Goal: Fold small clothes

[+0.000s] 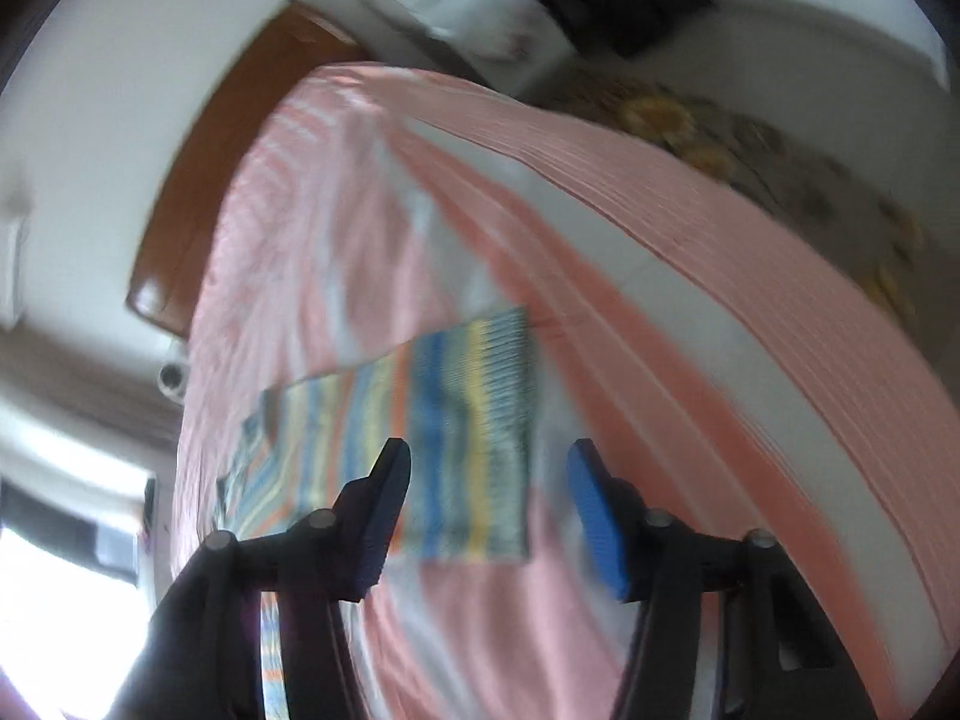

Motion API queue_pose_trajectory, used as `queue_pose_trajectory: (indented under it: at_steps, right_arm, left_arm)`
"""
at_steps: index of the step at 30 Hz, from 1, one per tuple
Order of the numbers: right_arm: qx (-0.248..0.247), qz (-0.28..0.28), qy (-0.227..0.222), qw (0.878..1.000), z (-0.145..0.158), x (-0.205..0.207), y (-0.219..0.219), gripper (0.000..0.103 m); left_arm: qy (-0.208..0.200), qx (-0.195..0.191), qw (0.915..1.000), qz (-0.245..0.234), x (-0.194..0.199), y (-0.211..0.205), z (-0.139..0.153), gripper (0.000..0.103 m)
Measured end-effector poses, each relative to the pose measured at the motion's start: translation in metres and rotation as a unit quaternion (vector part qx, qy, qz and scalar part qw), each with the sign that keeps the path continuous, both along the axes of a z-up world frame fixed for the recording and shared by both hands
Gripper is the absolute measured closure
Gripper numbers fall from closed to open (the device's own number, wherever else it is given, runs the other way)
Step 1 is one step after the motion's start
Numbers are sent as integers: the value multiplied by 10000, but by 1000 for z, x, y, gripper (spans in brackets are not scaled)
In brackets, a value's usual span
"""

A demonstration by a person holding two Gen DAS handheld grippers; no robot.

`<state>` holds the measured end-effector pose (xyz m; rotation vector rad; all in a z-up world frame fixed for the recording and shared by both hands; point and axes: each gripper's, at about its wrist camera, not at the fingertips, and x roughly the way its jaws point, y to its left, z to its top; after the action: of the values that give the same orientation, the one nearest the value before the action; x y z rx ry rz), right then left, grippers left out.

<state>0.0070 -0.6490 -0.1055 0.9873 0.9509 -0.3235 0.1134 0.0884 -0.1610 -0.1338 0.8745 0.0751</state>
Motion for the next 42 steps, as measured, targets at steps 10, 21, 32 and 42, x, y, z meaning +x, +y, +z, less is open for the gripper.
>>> queue_pose_trajectory:
  at_steps: [10,21,32,42]
  right_arm:
    - [207,219,-250,9992,-19,25,-6,73]
    - [-1806,1539,-397,9706,111,97,94,100]
    - [-1074,3492,-1356,9209,146,224,339,96]
    - [496,2978,-850,9495,46,225,323,33]
  left_arm:
    - [-83,223,9997,-3,-1,-7,-6,0]
    - [-102,304,9995,19,-2,-10,-9,0]
    - [-109,286,9995,18,-1,-11,-10,0]
    - [-110,328,9994,28,-1,-12,-9,0]
